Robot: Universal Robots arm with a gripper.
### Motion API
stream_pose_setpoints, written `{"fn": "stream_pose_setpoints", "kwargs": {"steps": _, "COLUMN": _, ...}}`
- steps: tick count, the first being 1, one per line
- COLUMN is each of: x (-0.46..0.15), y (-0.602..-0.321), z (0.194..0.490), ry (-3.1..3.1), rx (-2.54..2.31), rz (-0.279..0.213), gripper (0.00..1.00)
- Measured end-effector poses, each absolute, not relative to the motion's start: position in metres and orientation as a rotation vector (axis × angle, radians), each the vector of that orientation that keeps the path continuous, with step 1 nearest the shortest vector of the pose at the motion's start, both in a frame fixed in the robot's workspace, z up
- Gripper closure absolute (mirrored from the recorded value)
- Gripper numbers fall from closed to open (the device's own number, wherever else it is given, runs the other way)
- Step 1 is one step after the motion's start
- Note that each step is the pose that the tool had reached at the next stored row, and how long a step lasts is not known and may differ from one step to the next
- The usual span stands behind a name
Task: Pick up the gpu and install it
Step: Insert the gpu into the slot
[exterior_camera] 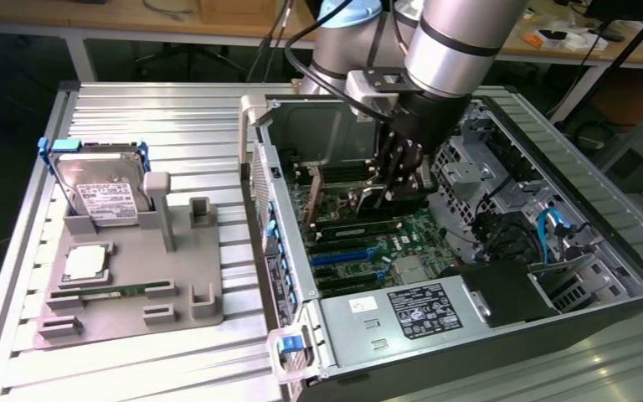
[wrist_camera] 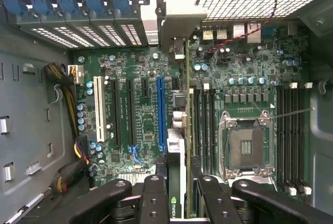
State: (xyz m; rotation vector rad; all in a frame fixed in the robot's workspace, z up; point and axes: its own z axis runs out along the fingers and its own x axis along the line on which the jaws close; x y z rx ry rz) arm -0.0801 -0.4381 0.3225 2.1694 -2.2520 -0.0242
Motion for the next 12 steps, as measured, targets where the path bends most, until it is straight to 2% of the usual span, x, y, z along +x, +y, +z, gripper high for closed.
{"fn": "stream_pose_setpoints", "kwargs": {"steps": 12, "x": -0.087, "y": -0.454, "z": 0.305, "ry": -2.239, "rx": 2.182, "rz": -0.024, "gripper": 0.73}}
